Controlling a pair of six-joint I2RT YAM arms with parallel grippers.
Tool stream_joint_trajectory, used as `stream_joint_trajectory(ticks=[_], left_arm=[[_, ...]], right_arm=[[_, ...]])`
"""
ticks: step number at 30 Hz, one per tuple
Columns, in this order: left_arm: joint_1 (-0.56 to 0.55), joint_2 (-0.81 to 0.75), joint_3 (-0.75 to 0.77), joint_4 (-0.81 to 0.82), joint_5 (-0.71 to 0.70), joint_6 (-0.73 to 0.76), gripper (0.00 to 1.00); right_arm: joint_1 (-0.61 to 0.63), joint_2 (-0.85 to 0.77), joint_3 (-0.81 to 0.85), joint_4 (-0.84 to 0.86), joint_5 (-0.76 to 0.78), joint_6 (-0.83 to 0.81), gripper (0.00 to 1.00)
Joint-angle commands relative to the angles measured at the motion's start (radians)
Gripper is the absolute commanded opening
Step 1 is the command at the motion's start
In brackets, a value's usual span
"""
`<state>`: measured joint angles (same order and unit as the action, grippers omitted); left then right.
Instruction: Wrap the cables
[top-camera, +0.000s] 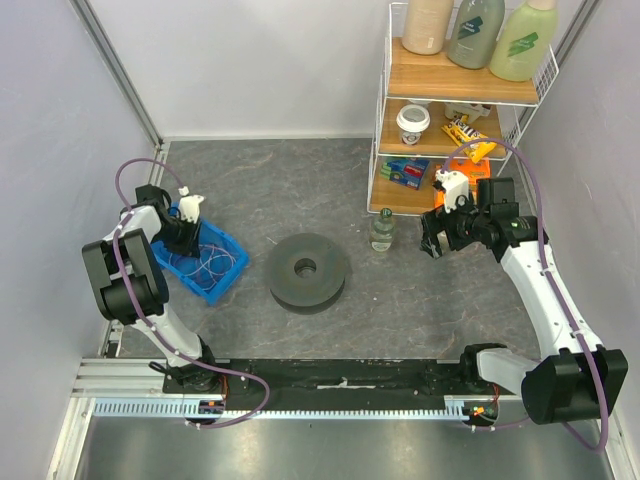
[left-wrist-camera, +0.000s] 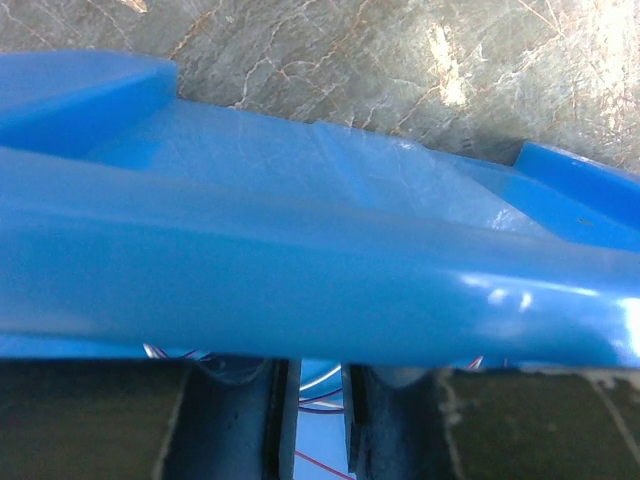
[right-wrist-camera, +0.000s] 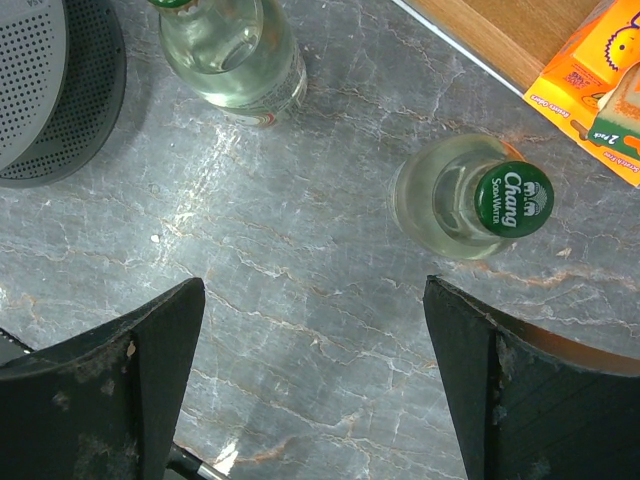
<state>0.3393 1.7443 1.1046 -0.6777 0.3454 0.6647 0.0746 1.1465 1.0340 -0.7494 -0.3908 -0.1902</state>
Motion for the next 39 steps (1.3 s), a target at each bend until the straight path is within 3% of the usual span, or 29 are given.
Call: stream_joint_trajectory(ticks=[1,6,14,25,31,39], left_arm=[[0.004,0.012,-0.006,0.018,0.006,0.035,0.24],[0.006,-0.006,-0.005,-0.003,0.053,0.023,0.13],[0.007,-0.069,0.011,-0.06,0.133,0.021,0.02],[0.033,-0.109,0.121,-0.206,0.197,-0.005,0.02],[0.037,-0.247,0.211,-0.315,0.322,-0.048,0.02],[0.037,-0.341,0.305,-0.39,0.353,-0.106,0.02]], right_arm=[[-0.004,-0.014,-0.008,0.031,0.004,0.009,0.98],[-0.004,-0.013,-0.011,0.035,0.01,0.008,0.98],[-0.002,-0.021,-0.023,0.041,0.01,0.017,0.98],[-0.002,-0.034,-0.014,0.036,0.017,0.014,0.98],[-0.002,-0.059,0.009,0.045,0.021,0.017,0.98],[-0.002,-0.064,0.038,0.042,-0.017,0.014,0.98]])
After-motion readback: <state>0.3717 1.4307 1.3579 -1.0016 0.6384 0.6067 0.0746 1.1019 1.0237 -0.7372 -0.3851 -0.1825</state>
